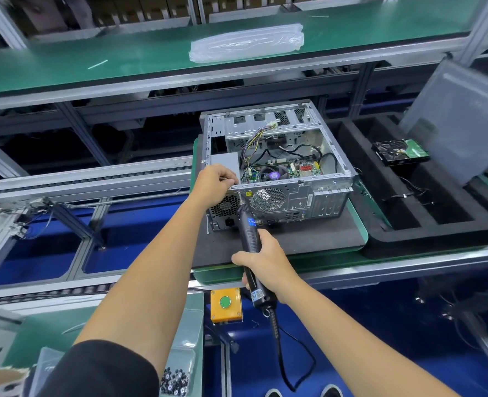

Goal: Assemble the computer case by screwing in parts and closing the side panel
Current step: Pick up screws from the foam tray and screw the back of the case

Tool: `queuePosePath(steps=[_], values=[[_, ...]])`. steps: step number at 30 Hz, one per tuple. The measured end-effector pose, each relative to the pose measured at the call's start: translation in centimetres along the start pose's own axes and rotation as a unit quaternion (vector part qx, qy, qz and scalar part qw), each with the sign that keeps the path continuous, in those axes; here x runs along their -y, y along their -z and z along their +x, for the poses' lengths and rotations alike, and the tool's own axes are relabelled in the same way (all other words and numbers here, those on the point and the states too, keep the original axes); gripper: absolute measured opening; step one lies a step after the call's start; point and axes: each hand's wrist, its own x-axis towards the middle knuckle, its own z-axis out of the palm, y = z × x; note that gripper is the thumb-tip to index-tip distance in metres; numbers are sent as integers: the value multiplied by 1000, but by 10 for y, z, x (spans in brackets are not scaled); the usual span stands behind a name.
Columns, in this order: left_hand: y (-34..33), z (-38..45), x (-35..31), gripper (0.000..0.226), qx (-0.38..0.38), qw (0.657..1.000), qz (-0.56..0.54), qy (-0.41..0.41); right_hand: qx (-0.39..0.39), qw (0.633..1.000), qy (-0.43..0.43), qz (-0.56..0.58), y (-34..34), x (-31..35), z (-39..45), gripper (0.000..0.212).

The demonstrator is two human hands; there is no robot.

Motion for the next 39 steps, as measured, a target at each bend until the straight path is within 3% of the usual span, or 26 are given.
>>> queuePosePath(steps=[16,33,39], values=[[3,-6,0,16,24,999,11,-27,-10,1000,2,-25,-2,3,0,33],[3,-5,1,21,28,1000,-1,-9,-14,998,-2,-55,1,9,-5,42],[2,-1,-14,20,-28,998,-49,8,-9,998,26,-61,5,16,-15,36]])
